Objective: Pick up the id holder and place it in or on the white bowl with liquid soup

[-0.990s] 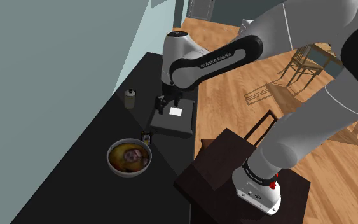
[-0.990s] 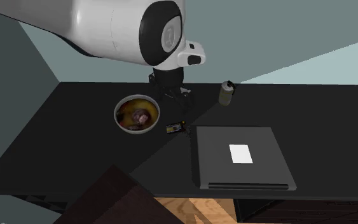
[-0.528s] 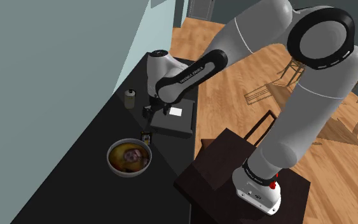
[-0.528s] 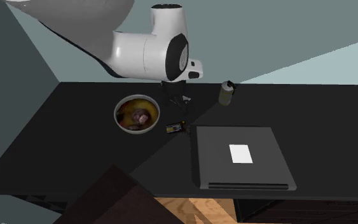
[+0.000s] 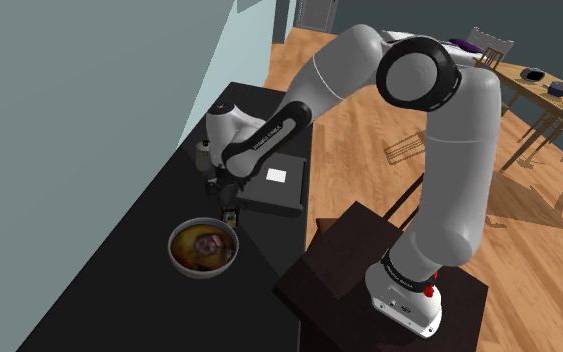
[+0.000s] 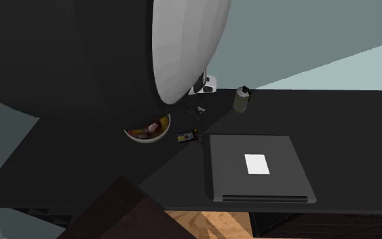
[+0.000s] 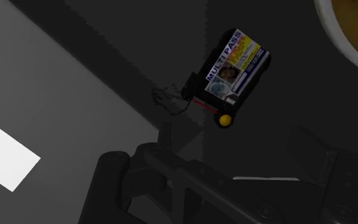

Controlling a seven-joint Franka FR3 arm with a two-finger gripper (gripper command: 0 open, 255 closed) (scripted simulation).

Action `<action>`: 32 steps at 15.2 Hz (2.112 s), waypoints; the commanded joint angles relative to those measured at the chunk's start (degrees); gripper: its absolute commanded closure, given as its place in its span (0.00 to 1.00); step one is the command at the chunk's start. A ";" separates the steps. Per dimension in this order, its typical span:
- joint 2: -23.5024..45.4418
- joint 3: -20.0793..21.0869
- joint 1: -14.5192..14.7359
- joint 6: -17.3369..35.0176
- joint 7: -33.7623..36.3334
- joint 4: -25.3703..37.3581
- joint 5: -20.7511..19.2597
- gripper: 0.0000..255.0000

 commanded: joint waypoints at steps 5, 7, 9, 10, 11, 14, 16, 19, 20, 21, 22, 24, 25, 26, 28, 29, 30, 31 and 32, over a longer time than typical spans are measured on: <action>11.02 -2.83 2.92 0.50 4.44 9.60 -2.27 0.00; 12.22 -3.20 3.09 1.48 4.69 9.83 -2.66 0.00; 13.45 -3.57 3.26 2.43 4.93 10.10 -3.05 0.00; 14.07 -3.75 3.34 2.90 5.05 10.26 -3.24 0.00; 15.07 -4.04 3.48 3.63 5.23 10.53 -3.53 0.00; 15.07 -4.04 3.48 3.63 5.23 10.53 -3.52 0.00; 15.07 -4.04 3.48 3.63 5.23 10.53 -3.52 0.00; 15.06 -4.04 3.48 3.62 5.23 10.53 -3.52 0.00; 15.06 -4.04 3.48 3.62 5.23 10.53 -3.52 1.00; 15.06 -4.04 3.48 3.62 5.23 10.53 -3.52 1.00; 15.06 -4.04 3.48 3.62 5.23 10.53 -3.52 1.00; 15.06 -4.04 3.48 3.62 5.23 10.53 -3.52 1.00; 15.06 -4.04 3.48 3.62 5.23 10.53 -3.52 1.00; 15.06 -4.04 3.48 3.62 5.23 10.53 -3.52 1.00; 15.06 -4.04 3.48 3.62 5.23 10.53 -3.52 1.00; 15.07 -4.04 3.48 3.63 5.23 10.53 -3.52 1.00; 14.40 -3.86 3.35 3.20 5.08 10.29 -3.35 1.00; 13.74 -3.68 3.22 2.77 4.93 10.07 -3.16 1.00; 13.09 -3.50 3.09 2.32 4.77 9.88 -2.98 1.00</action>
